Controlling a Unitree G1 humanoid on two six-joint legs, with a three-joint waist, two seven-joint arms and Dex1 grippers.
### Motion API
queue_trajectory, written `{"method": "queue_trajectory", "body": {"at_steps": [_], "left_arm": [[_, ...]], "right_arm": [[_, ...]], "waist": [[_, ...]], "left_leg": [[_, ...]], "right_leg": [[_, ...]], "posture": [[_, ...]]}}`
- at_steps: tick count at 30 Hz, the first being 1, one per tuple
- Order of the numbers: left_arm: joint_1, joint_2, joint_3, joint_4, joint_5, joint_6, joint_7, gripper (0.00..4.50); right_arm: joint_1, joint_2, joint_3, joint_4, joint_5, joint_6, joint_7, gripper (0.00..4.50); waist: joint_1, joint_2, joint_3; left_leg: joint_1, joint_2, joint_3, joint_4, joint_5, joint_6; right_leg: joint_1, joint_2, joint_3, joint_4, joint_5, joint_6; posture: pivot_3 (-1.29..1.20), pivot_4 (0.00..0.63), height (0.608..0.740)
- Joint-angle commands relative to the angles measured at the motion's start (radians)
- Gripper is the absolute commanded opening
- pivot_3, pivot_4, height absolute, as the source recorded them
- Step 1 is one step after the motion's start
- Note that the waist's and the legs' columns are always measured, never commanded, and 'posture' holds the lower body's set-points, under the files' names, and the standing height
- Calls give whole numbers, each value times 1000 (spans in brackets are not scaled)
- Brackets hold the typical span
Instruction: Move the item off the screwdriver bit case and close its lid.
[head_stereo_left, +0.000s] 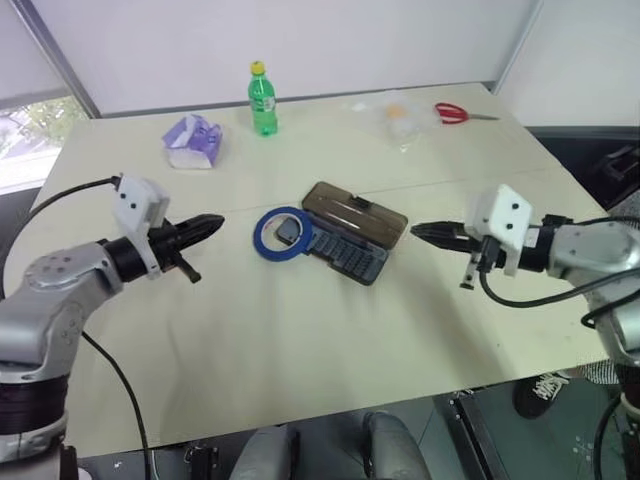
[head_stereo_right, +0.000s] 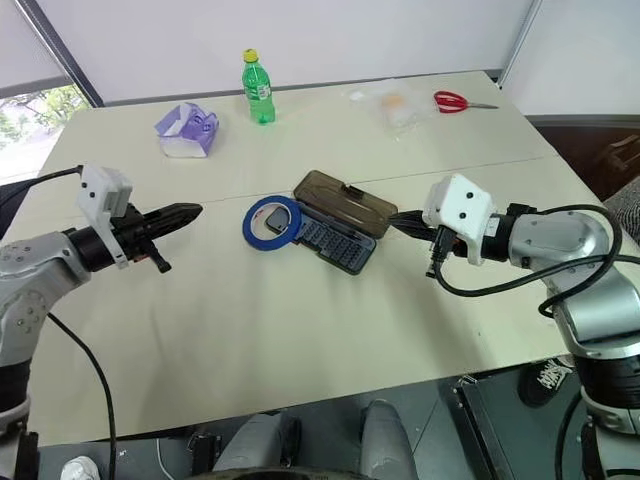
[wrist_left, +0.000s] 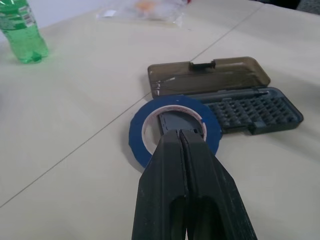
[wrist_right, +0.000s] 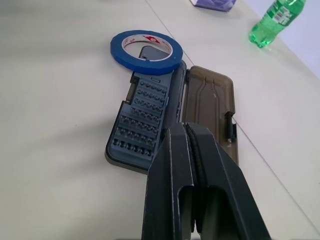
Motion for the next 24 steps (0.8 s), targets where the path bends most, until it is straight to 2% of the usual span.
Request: {"method": "queue_trajectory", "body": {"at_steps": [1, 24], "left_arm": [[-29, 10, 30, -5, -23, -2, -13, 0], [-66, -22, -18, 9, -7, 3, 2, 0]], "right_arm": [[-29, -6, -3, 0, 5, -19, 12, 14], [-21, 12, 2, -24, 8, -22, -19, 14]], "waist": [[0, 0, 0], [2, 0, 0]], "left_leg": [[0, 0, 0, 0, 0, 0], [-1, 0, 0, 0, 0, 0]], "right_leg": [[0, 0, 0, 0, 0, 0], [-1, 0, 0, 0, 0, 0]], "posture": [[0, 150, 740], [0, 150, 740]]}}
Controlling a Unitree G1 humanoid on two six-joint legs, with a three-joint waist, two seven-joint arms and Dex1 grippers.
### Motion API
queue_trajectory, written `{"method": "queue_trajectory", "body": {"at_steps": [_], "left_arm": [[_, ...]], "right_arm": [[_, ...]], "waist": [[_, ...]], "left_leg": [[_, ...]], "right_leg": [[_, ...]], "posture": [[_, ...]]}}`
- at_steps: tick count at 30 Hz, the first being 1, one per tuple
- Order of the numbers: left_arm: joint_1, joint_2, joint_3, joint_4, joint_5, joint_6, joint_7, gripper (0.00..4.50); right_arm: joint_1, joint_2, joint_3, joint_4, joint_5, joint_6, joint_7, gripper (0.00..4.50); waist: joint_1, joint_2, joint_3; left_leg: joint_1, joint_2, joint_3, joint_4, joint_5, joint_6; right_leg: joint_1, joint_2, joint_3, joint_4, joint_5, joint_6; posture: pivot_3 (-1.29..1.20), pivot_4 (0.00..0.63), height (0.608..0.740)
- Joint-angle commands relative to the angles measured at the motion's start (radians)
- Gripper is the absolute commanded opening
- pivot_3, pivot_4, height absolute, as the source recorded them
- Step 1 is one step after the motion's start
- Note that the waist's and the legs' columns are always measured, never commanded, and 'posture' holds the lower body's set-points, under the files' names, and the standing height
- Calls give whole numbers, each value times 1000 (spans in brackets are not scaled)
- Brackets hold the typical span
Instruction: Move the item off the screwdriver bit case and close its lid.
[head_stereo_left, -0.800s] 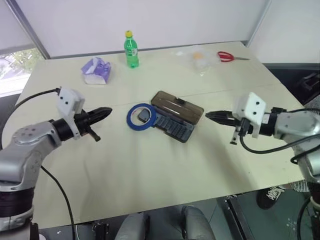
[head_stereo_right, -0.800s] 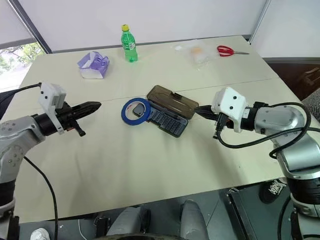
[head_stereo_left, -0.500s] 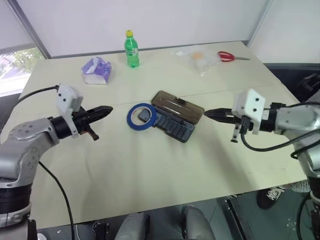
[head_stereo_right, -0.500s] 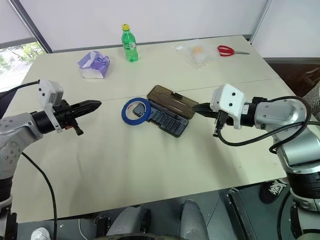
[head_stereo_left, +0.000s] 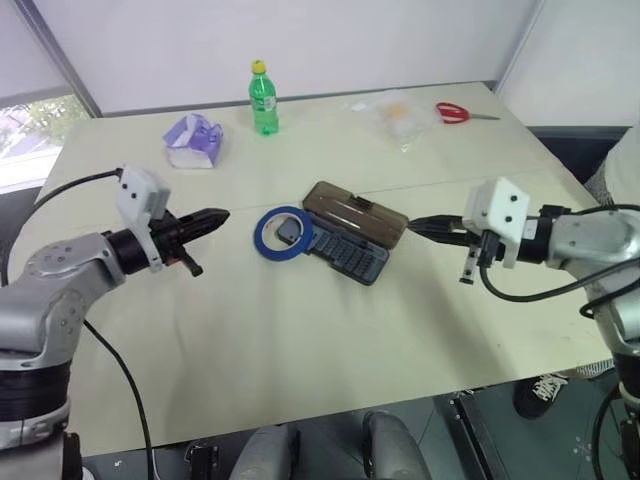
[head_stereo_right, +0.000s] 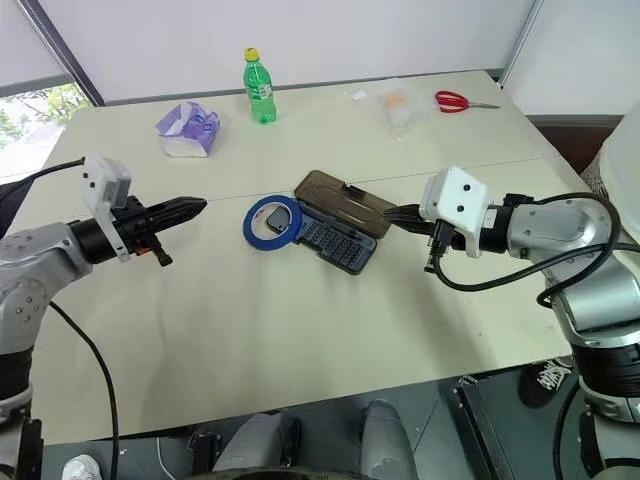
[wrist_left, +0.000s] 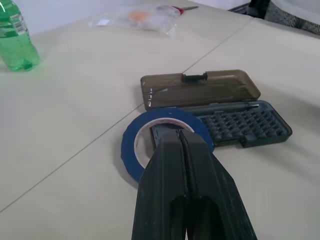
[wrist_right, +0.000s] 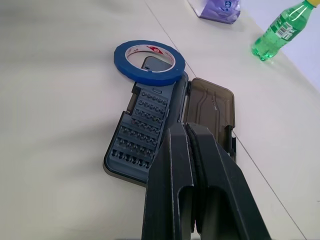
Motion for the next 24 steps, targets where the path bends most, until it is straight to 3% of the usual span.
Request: {"method": "queue_trajectory", "body": {"at_steps": [1, 9, 12, 19, 20, 24], "left_arm": [[-11, 4, -3, -11, 16, -31, -8, 0], [-8, 4, -12, -13, 22, -38, -27, 0], [1, 19, -31, -20, 13, -34, -67, 796], [4, 45, -95, 17, 93, -116, -148, 4216], [-1, 47, -108, 29, 108, -135, -163, 4460], [-73, -16, -200, 171, 214, -284, -192, 4460]], "right_arm": [[-7, 1, -24, -33, 9, -7, -8, 14], [-7, 7, -22, -34, 9, -8, -19, 14], [-8, 8, -20, -37, 11, -5, -21, 0], [-9, 16, -17, -49, 17, 4, -29, 0], [-10, 18, -17, -52, 19, 7, -32, 0], [-6, 31, -9, -59, 13, 11, -41, 0]], "waist": [[0, 0, 0], [0, 0, 0], [0, 0, 0], [0, 0, 0], [1, 0, 0], [4, 0, 0]], "left_leg": [[0, 0, 0, 0, 0, 0], [0, 0, 0, 0, 0, 0], [0, 0, 0, 0, 0, 0], [0, 0, 0, 0, 0, 0], [0, 0, 0, 0, 0, 0], [0, 0, 0, 1, 0, 0]], "right_leg": [[0, 0, 0, 0, 0, 0], [0, 0, 0, 0, 0, 0], [0, 0, 0, 0, 0, 0], [0, 0, 0, 0, 0, 0], [0, 0, 0, 0, 0, 0], [0, 0, 0, 0, 0, 0]], "posture": [[0, 150, 740], [0, 150, 740], [0, 150, 740], [0, 150, 740], [0, 150, 740], [0, 150, 740]]}}
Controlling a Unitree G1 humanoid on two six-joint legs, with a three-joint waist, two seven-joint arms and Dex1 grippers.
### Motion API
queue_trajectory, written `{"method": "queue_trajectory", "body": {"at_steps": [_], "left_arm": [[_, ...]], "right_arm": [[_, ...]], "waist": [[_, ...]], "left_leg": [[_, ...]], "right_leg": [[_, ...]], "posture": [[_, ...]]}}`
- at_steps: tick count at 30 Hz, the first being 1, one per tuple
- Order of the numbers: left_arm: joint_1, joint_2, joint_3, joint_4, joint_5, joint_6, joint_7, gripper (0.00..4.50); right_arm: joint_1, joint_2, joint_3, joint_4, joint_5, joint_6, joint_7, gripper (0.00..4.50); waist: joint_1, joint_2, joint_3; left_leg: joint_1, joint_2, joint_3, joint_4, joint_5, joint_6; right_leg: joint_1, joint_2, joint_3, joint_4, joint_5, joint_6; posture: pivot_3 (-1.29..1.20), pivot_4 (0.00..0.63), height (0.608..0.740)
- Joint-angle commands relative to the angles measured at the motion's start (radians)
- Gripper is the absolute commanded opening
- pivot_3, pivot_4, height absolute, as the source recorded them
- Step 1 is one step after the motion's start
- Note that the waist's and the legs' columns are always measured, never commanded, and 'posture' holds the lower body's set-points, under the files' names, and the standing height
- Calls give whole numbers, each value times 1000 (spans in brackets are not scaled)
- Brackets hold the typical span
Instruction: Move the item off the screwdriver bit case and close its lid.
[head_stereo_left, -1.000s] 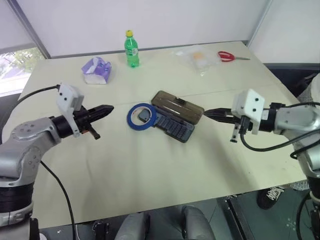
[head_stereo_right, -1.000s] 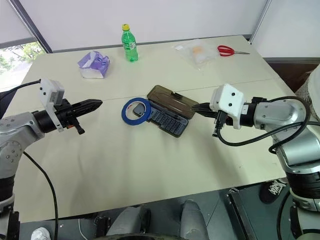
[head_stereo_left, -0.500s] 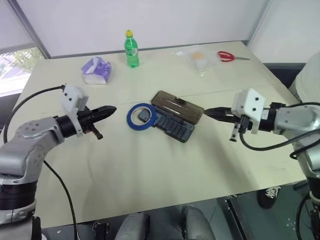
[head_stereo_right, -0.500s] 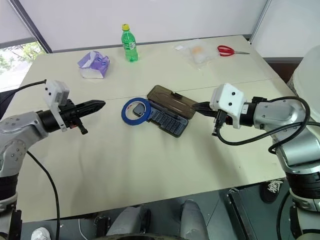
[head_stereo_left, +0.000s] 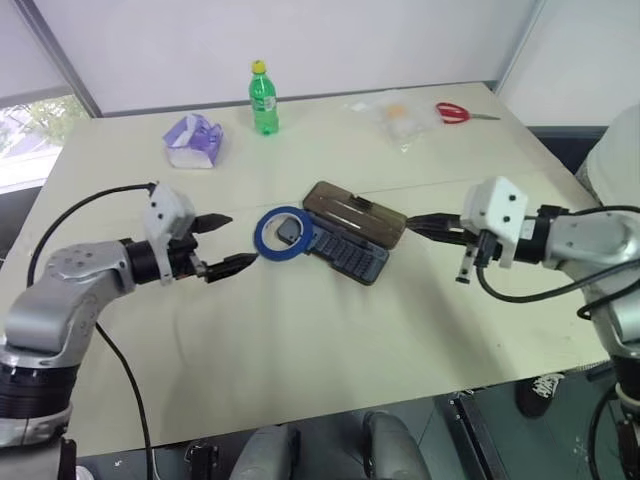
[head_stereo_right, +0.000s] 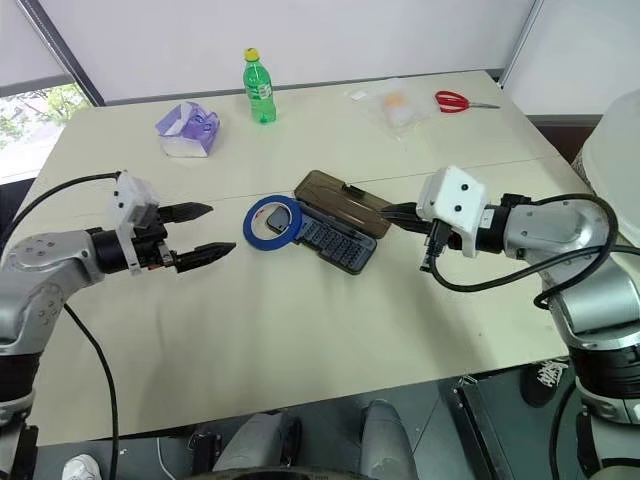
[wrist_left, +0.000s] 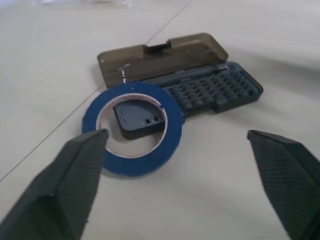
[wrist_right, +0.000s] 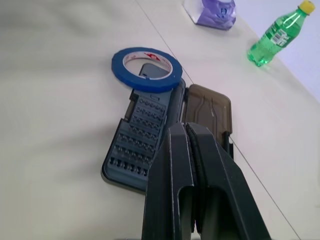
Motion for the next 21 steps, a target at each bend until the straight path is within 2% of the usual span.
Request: {"method": "queue_trajectory", "body": {"at_steps": [1, 6, 15, 21], "left_arm": [[-80, -51, -84, 132, 110, -162, -35, 4460], [-181, -118, -195, 353, 247, -342, -92, 4460], [-277, -178, -260, 631, 370, -549, -165, 4460], [-346, -253, -291, 788, 467, -661, -97, 4460]], "right_arm": [[-4, 12, -8, -40, 8, 2, -16, 0], [15, 21, -17, -62, 7, 16, -39, 0], [72, 13, -47, -126, 15, 49, -74, 0], [102, 17, -59, -161, 10, 65, -109, 0]], "waist": [[1, 0, 0], [-3, 0, 0], [-3, 0, 0], [-1, 0, 0]], "left_leg": [[0, 0, 0, 0, 0, 0], [-1, -1, 0, 1, 0, 0], [-10, -1, 0, 5, 0, 0], [-13, -1, 1, 6, 1, 0]], "right_leg": [[0, 0, 0, 0, 0, 0], [-1, 0, -1, 0, 0, 0], [-8, 0, -2, 2, 1, 1], [-9, 0, -3, 1, 2, 2]], "posture": [[0, 150, 740], [0, 150, 740], [0, 150, 740], [0, 150, 740]]}}
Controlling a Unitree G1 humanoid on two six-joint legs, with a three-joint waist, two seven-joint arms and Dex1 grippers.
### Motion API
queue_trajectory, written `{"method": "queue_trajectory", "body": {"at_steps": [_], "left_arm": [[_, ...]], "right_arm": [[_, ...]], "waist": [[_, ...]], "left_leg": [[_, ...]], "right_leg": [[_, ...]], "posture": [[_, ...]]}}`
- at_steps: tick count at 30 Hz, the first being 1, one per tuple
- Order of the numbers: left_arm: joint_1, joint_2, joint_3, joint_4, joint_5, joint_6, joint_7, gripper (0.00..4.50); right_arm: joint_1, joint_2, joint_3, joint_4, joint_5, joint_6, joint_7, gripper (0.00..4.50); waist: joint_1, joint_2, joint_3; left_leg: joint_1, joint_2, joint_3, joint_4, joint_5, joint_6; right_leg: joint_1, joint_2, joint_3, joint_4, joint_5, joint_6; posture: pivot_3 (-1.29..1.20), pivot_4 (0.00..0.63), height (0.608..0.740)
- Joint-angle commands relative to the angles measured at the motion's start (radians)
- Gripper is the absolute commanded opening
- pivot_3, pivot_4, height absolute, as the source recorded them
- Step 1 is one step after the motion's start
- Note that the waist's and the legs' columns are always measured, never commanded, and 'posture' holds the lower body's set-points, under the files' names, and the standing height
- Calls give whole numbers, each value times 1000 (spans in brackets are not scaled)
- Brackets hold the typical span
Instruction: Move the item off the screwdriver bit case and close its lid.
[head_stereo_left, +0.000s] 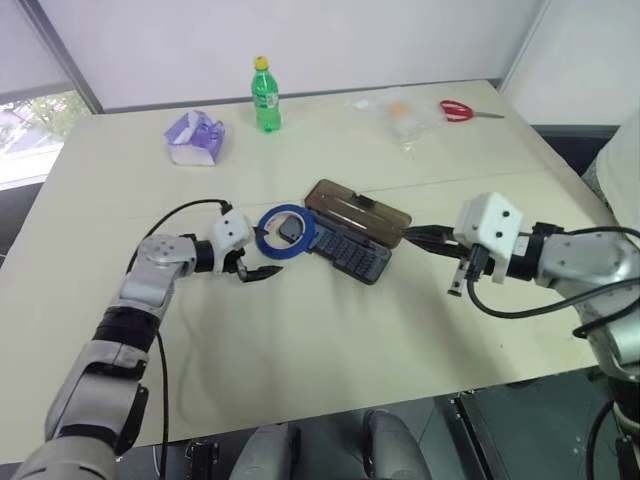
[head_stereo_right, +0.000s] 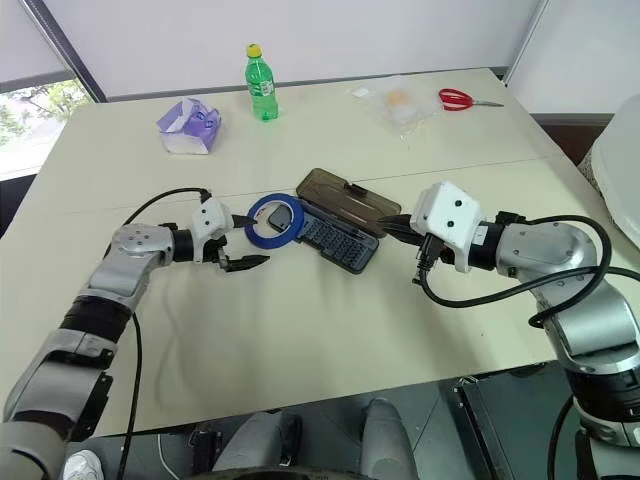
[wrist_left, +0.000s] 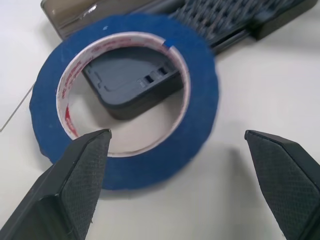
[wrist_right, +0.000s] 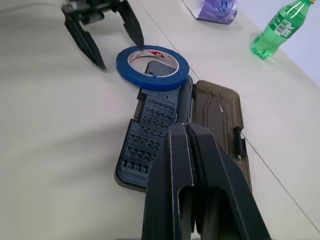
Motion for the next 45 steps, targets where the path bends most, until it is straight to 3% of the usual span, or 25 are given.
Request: {"method": "queue_trajectory", "body": {"at_steps": [1, 5, 6, 8, 14, 15, 26, 34, 37, 45], "left_arm": [[-46, -28, -4, 46, 40, -62, 25, 4460], [-67, -61, -1, 97, 61, -89, 29, 4460], [-70, -64, -3, 107, 67, -93, 26, 4229], [-72, -67, -6, 119, 77, -99, 21, 3636], [-72, -73, 0, 123, 86, -86, 25, 576], [-71, -74, 2, 122, 87, -82, 28, 438], [-1, -34, 109, -31, 34, 78, 135, 443], [123, 40, 383, -264, -33, 332, 431, 443], [205, 78, 501, -295, -46, 408, 537, 443], [350, 145, 674, -273, -50, 501, 699, 443]], "right_arm": [[-1, 1, -32, -42, 5, 0, -23, 0], [-4, 2, -29, -45, 5, 1, -35, 0], [-6, 2, -27, -43, 4, 0, -37, 0], [-8, 0, -24, -41, 2, -2, -39, 0], [-18, -1, -21, -34, 1, -3, -41, 0], [-20, -1, -20, -32, 0, -4, -41, 0], [-40, 4, -7, -24, -1, -4, -39, 0], [-67, 25, 33, 17, -7, -33, -17, 0], [-93, 41, 57, 52, -16, -57, 1, 0], [-139, 60, 93, 113, -33, -104, 33, 0]], "waist": [[-1, 0, 0], [-2, 0, 0], [-2, 0, 0], [0, 0, 0], [-5, 0, 0], [-6, 0, 0], [-22, 0, 0], [-28, 0, 0], [-30, 0, -1], [-21, -1, -1]], "left_leg": [[0, 0, 0, 0, 0, 0], [0, 0, 0, 0, 0, 0], [0, 0, 0, 0, 0, 0], [0, 0, 0, 0, 0, 0], [0, 0, 0, 0, 0, 0], [0, 0, 0, 0, 0, 0], [0, 0, -1, 0, 0, 0], [0, 1, -2, 0, 0, 0], [0, 1, -2, 0, 0, 0], [-1, 1, -3, 0, 0, -1]], "right_leg": [[0, 0, 0, 0, 0, 0], [0, 0, 0, 0, 0, 0], [0, 0, 0, 0, 0, 0], [0, 0, 0, 0, 0, 0], [0, 0, 0, 0, 0, 1], [0, 0, 0, 1, 0, 1], [-1, 0, 0, 2, 0, 1], [-4, 0, 1, 4, 0, 1], [-4, -1, 1, 4, 0, 1], [-4, -1, 1, 4, 0, 0]], "posture": [[0, 150, 740], [0, 150, 740], [0, 150, 740], [0, 150, 740], [0, 150, 740], [0, 150, 740], [0, 150, 740], [0, 150, 740], [0, 150, 740], [0, 150, 740]]}}
